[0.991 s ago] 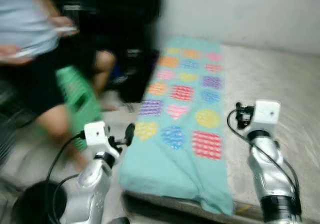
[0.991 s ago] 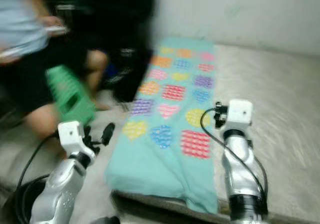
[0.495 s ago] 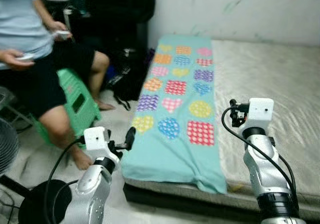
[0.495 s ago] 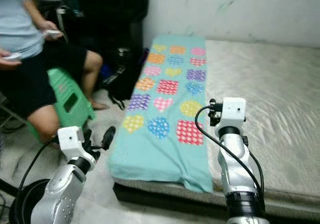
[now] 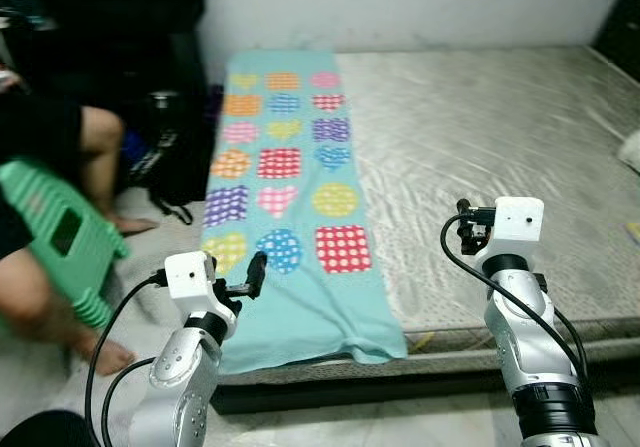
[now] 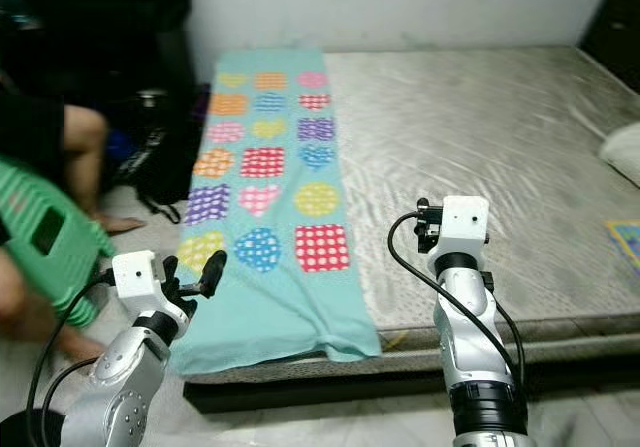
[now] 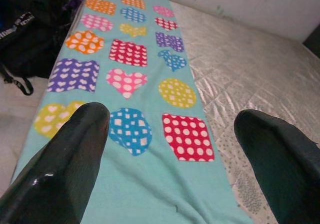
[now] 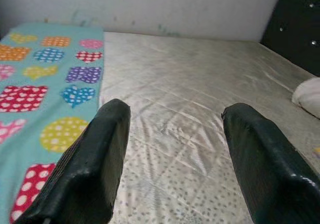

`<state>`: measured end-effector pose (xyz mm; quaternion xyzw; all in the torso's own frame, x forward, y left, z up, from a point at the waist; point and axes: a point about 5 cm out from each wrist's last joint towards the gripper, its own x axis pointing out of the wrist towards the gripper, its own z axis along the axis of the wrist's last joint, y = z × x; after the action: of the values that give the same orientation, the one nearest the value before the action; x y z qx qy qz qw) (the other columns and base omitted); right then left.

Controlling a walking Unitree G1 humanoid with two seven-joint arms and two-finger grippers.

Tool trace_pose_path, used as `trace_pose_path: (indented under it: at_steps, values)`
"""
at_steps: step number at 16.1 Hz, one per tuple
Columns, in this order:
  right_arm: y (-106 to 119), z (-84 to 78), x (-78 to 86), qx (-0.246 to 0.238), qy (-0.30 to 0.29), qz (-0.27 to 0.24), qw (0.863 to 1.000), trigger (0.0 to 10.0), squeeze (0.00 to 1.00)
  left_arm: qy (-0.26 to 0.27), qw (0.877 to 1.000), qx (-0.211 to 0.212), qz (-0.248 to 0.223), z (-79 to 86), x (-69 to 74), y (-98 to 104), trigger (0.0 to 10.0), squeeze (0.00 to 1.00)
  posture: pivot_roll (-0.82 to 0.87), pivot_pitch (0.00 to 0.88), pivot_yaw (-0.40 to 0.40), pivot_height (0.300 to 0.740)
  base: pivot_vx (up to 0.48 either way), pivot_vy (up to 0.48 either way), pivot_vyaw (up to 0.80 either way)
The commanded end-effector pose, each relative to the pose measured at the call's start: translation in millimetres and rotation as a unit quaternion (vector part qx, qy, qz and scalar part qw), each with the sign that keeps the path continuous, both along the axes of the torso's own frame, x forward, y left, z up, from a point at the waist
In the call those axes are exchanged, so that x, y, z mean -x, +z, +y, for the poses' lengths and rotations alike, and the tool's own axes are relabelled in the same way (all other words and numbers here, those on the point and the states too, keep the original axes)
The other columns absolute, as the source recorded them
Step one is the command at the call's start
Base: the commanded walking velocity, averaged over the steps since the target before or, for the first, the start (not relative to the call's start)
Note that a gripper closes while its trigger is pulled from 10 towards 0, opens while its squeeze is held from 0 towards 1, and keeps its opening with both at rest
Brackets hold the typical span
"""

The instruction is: Clean up the room

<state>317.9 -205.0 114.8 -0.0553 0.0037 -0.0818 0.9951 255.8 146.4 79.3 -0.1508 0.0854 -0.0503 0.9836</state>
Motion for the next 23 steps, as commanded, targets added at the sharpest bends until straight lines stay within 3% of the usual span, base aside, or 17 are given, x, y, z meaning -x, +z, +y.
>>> trace_pose_path:
  at_steps: [1, 8, 14, 23]
  values:
    - [-2.8, 3.6, 0.2, 0.001, 0.006, 0.003, 1.0, 10.0, 0.0, 0.009, 1.0, -0.007, 0.003, 5.0, 0.3, -1.5, 10.0, 0.0, -0.1, 0.0, 0.021, 0.74, 0.0, 0.0, -0.8]
    - [-4.6, 3.0, 1.2, -0.002, 0.003, 0.004, 1.0, 10.0, 0.0, 0.005, 1.0, -0.002, 0.0, 5.7, -1.3, -0.3, 10.0, 0.0, -0.1, 0.0, 0.025, 0.74, 0.0, 0.0, -0.8]
    - [-3.6, 5.5, 0.2, -0.001, 0.012, 0.001, 1.0, 10.0, 0.0, 0.014, 1.0, -0.009, 0.004, 5.6, -3.4, -1.1, 10.0, 0.0, -0.1, 0.0, 0.023, 0.74, 0.0, 0.0, 0.0]
    - [-3.3, 3.1, -0.7, 0.0, 0.005, -0.001, 1.0, 10.0, 0.0, 0.019, 1.0, 0.002, 0.006, 6.3, -2.8, -1.0, 10.0, 0.0, -0.1, 0.0, 0.021, 0.74, 0.0, 0.0, -0.71]
